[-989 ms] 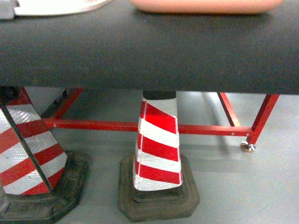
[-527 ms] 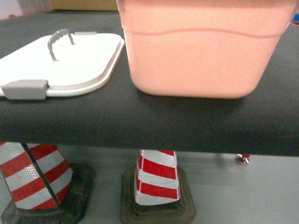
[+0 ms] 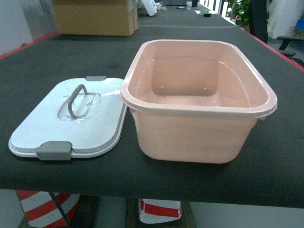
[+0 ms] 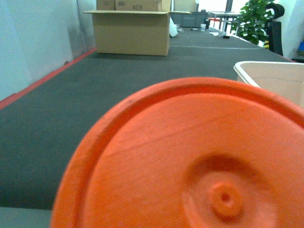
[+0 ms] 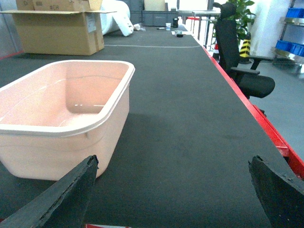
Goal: Pick capacitor and pack into box
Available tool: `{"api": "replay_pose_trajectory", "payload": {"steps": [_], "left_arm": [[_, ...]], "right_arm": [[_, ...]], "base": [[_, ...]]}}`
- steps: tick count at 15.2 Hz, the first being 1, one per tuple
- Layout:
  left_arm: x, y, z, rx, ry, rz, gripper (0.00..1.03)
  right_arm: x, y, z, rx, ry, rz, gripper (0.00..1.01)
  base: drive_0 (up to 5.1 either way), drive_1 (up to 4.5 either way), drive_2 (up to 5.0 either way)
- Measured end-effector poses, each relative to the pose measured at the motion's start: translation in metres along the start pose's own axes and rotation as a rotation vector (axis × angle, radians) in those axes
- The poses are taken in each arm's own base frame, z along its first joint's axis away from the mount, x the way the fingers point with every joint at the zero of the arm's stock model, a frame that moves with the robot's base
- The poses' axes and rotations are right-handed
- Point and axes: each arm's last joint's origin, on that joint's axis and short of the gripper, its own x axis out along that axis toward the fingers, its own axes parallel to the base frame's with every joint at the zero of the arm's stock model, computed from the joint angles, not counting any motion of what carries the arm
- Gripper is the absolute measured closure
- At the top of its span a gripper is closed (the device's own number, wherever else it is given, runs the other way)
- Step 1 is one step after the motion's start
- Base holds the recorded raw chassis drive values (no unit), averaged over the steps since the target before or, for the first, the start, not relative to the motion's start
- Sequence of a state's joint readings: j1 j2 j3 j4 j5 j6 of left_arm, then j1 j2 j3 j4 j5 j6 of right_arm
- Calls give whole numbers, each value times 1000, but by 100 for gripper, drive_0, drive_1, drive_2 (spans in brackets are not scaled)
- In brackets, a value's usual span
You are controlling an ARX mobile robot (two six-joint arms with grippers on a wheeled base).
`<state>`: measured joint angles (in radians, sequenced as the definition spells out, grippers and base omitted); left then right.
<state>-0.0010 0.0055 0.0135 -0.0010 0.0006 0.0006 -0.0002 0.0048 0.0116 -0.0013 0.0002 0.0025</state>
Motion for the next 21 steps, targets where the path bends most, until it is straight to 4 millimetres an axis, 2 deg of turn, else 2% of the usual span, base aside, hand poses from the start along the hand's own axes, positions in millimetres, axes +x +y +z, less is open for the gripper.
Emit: {"api": "replay_pose_trajectory", "payload": {"steps": [21], "left_arm": [[0,0,0,0,5,1,59]], "right_arm": [[0,0,0,0,4,0,3]], "base": [[0,0,0]]}}
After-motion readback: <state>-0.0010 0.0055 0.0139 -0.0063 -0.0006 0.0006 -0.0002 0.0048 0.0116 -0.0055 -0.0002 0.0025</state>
